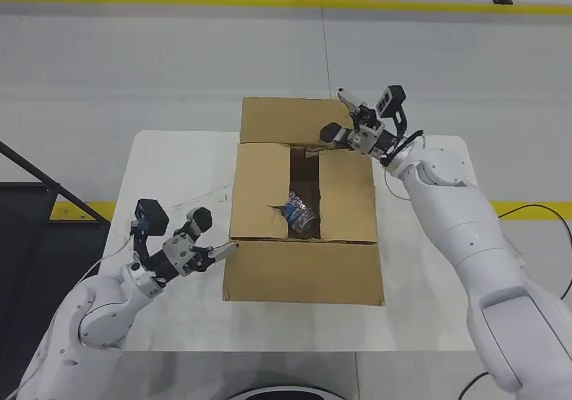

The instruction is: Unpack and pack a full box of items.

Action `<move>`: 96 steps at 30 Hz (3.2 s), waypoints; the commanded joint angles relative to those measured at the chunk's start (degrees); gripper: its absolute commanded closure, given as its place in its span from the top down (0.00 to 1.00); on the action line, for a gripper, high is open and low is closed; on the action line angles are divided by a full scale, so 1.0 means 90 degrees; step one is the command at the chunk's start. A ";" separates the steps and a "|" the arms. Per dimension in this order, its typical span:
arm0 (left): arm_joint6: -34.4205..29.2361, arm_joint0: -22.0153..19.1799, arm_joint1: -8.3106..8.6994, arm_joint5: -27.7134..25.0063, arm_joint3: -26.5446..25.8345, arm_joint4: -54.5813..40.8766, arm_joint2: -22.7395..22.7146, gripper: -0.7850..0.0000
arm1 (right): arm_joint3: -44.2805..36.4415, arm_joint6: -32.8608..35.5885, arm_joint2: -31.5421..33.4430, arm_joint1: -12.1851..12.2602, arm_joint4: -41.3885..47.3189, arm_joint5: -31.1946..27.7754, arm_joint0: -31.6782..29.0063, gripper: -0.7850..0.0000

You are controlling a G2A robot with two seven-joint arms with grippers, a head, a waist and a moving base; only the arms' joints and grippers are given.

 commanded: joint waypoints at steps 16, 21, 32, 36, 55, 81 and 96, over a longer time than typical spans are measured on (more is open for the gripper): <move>0.0545 0.0033 -0.0018 0.0524 0.0078 -0.0885 -0.0244 1.00 | -0.0736 0.0386 -0.0547 -0.0204 -0.1300 0.0781 -0.0288 1.00; 0.0564 0.0106 -0.0016 0.0526 0.0026 -0.0890 -0.0247 1.00 | -0.0754 0.0569 -0.0614 -0.0324 -0.1245 0.0848 -0.0303 1.00; 0.0355 0.0247 0.0009 0.0441 -0.0297 -0.0745 -0.0249 1.00 | -0.0647 0.0663 -0.0334 -0.0528 -0.0579 0.0568 -0.0156 1.00; 0.0294 0.0325 0.0018 0.0485 -0.0542 -0.0416 -0.0222 1.00 | -0.0803 0.0497 -0.0272 -0.0599 -0.0493 0.0441 -0.0116 1.00; -0.0019 0.0175 -0.0023 0.1503 -0.0838 -0.0003 0.0363 1.00 | -0.1354 -0.0043 -0.0303 -0.0933 -0.0719 -0.0184 -0.0109 1.00; 0.0201 0.0406 -0.0005 0.1722 -0.0626 -0.0491 -0.0116 1.00 | -0.1409 0.1035 0.0337 -0.0873 -0.0840 -0.1228 -0.0315 1.00; 0.0465 0.0731 -0.0001 0.1998 -0.0306 -0.0495 -0.0503 1.00 | -0.1878 0.0757 0.1212 -0.0476 -0.1203 -0.1054 -0.0830 1.00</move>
